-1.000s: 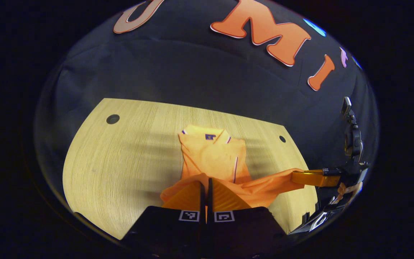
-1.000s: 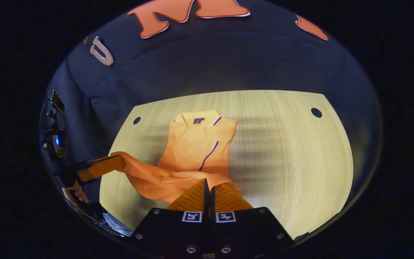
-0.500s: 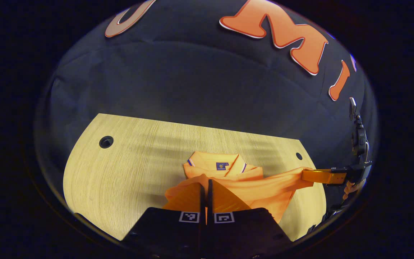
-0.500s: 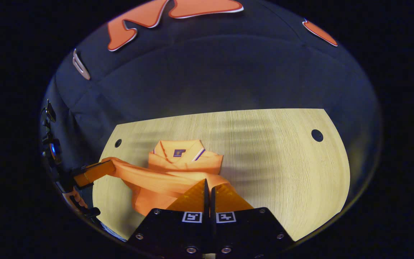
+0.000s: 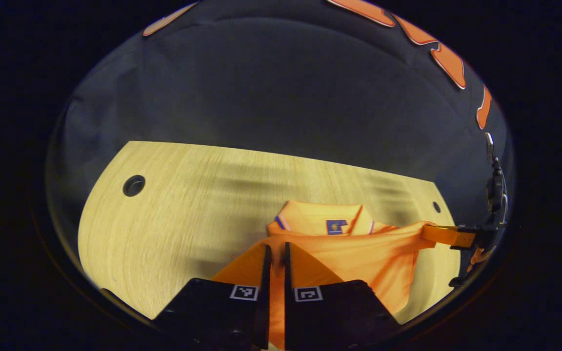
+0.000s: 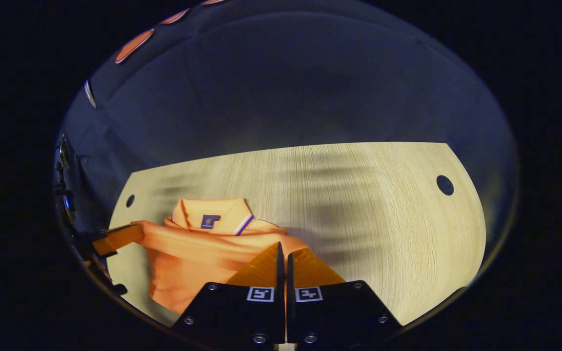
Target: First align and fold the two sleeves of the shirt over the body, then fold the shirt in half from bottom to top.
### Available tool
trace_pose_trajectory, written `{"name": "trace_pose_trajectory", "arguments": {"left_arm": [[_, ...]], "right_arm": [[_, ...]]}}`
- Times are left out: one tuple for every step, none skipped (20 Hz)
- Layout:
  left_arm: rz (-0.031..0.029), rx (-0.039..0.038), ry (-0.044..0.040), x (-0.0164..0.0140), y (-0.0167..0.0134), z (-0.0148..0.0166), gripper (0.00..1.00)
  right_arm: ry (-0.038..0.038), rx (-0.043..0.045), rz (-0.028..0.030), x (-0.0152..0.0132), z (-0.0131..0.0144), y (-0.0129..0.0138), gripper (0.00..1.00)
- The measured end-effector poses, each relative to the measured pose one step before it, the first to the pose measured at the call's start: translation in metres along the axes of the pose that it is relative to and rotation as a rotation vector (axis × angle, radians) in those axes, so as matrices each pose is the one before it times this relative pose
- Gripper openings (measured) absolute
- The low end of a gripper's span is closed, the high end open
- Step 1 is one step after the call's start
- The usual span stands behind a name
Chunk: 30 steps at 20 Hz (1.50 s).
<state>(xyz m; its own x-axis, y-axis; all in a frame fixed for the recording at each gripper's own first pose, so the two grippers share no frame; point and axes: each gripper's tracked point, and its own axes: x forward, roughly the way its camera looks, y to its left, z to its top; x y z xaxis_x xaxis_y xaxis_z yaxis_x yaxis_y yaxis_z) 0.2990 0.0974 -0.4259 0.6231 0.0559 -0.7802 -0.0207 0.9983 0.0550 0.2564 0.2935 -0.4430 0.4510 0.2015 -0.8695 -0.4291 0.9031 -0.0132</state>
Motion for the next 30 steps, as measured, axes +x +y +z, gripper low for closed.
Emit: {"name": "trace_pose_trajectory", "arguments": {"left_arm": [[0.01496, 0.00185, 0.00458, 0.0034, 0.00569, -0.00234, 0.13], [0.02751, 0.0072, -0.00126, -0.00117, 0.00786, 0.00008, 0.41], [0.03386, 0.00488, -0.01401, 0.00456, 0.00821, 0.00135, 0.7], [0.01338, -0.00428, -0.01383, -0.00635, 0.00548, 0.00374, 0.98], [-0.00224, -0.00985, -0.01746, -0.00948, 0.00294, 0.00466, 0.98], [-0.01057, -0.01068, -0.01612, -0.00682, 0.00046, 0.00552, 0.99], [-0.00504, -0.00707, -0.01311, -0.00775, 0.00159, 0.00506, 1.0], [-0.00154, -0.00049, -0.01165, -0.00827, -0.00039, 0.00469, 0.99], [-0.00292, 0.00426, -0.01687, -0.01037, -0.00129, 0.00689, 0.99], [-0.00539, 0.00634, -0.02519, -0.01186, -0.00171, 0.00778, 0.99], [-0.0036, 0.00482, -0.02876, -0.01335, -0.00237, 0.01, 0.99], [-0.00148, 0.00405, -0.03026, -0.01287, -0.00101, 0.00974, 0.99], [-0.00296, 0.00617, -0.02928, -0.01395, -0.00046, 0.01169, 0.99], [0.00297, 0.00925, -0.0308, -0.01556, 0.00183, 0.01135, 0.99], [-0.00013, 0.0078, -0.03394, -0.0132, 0.00298, 0.0115, 0.99], [-0.00414, 0.00335, -0.0348, -0.01538, 0.00069, 0.01278, 0.99], [-0.00536, -0.00164, -0.03483, -0.01411, -0.00117, 0.00933, 0.99], [-0.00859, -0.00622, -0.03163, -0.01261, -0.00306, 0.01028, 0.99], [-0.01503, -0.00868, -0.03003, -0.0123, -0.00098, 0.00783, 0.98], [-0.01631, -0.00824, -0.02516, -0.0129, -0.0013, 0.00931, 0.99], [-0.01463, -0.00853, -0.01922, -0.01396, -0.00136, 0.00797, 0.98], [-0.01958, -0.00881, -0.02025, -0.00848, -0.00222, 0.00383, 0.98], [-0.0211, 0.00027, -0.01651, -0.01452, -0.00402, 0.00791, 0.98], [-0.01374, 0.01187, -0.02441, -0.01398, -0.00064, 0.007, 0.99], [0.00135, 0.02385, -0.02317, -0.01256, 0.00032, 0.00751, 0.98], [0.0084, 0.03313, -0.02787, -0.01263, 0.00174, 0.00971, 0.98], [0.00935, 0.03194, -0.02297, -0.013, 0.00188, 0.00819, 0.98], [0.0023, 0.01428, -0.01926, -0.0119, -0.00064, 0.00664, 0.98], [-0.00936, -0.00191, -0.01593, -0.01241, -0.00564, 0.00466, 0.98], [-0.0121, -0.00633, -0.01043, -0.00955, -0.00847, 0.00453, 0.98]], "right_arm": [[0.00109, 0.00272, -0.00442, 0.00357, -0.00114, -0.00047, 0.05], [-0.00368, 0.00016, -0.00679, 0.00086, 0.00153, -0.00087, 0.06], [-0.01047, 0.00078, -0.00871, -0.00175, 0.00395, -0.00064, 0.08], [-0.01448, -0.00638, -0.01118, -0.0046, 0.00224, -0.00157, 0.07], [-0.01646, -0.00835, -0.00879, -0.00372, 0.00421, -0.00122, 0.37], [-0.01095, -0.00383, -0.01077, -0.00592, 0.00207, -0.00211, 0.67], [-0.00696, -0.00003, -0.00637, -0.00694, 0.00234, -0.00031, 0.97], [-0.00902, 0.00124, 0.00066, -0.00852, 0.00386, 0.00076, 0.99], [-0.0101, 0.00163, 0.00213, -0.01155, 0.00338, 0.00155, 0.99], [-0.01469, -0.00257, 0.00163, -0.01035, 0.0049, 0.00096, 0.99], [-0.02335, -0.00492, -0.00152, -0.01215, 0.0063, 0.00063, 0.99], [-0.03157, -0.00288, -0.00194, -0.01487, 0.00815, 0.00177, 0.99], [-0.0305, 0.00098, 0.00364, -0.01291, 0.00857, 0.00356, 0.99], [-0.03224, 0.0029, 0.00463, -0.01397, 0.00831, 0.00394, 0.99], [-0.03302, 0.00008, 0.00356, -0.01449, 0.00836, 0.0036, 0.99], [-0.03716, -0.00322, 0.00146, -0.01596, 0.00918, 0.00314, 0.99], [-0.03856, -0.00634, 0.00007, -0.01599, 0.0082, 0.00237, 0.99], [-0.03801, -0.00639, -0.00097, -0.01494, 0.00774, 0.00502, 0.99], [-0.03618, -0.00684, 0.003, -0.0152, 0.00851, 0.00506, 0.99], [-0.03671, -0.0028, -0.0012, -0.01617, 0.0062, 0.00457, 0.99], [-0.02645, 0.00456, -0.00753, -0.01576, 0.00383, 0.00282, 0.99], [-0.02383, 0.00392, -0.0002, -0.01723, 0.00348, 0.00493, 0.99], [-0.01997, 0.00214, -0.00413, -0.01668, 0.00226, 0.00321, 0.99], [-0.02264, 0.00528, -0.0065, -0.01463, -0.00029, 0.00168, 0.99], [-0.02825, 0.01327, -0.00625, -0.01463, 0.00061, 0.0021, 0.99], [-0.02416, 0.0174, 0.00859, -0.01119, 0.00106, 0.00067, 0.99], [-0.01624, 0.01757, 0.01287, -0.01186, 0.0033, 0.00255, 0.99], [-0.01109, 0.01269, 0.00433, -0.01302, 0.00296, 0.00238, 0.99], [-0.0137, 0.00823, -0.00053, -0.01197, 0.00336, -0.00234, 0.98], [-0.01744, 0.00573, -0.00249, -0.01042, 0.00355, -0.00376, 0.98]]}}
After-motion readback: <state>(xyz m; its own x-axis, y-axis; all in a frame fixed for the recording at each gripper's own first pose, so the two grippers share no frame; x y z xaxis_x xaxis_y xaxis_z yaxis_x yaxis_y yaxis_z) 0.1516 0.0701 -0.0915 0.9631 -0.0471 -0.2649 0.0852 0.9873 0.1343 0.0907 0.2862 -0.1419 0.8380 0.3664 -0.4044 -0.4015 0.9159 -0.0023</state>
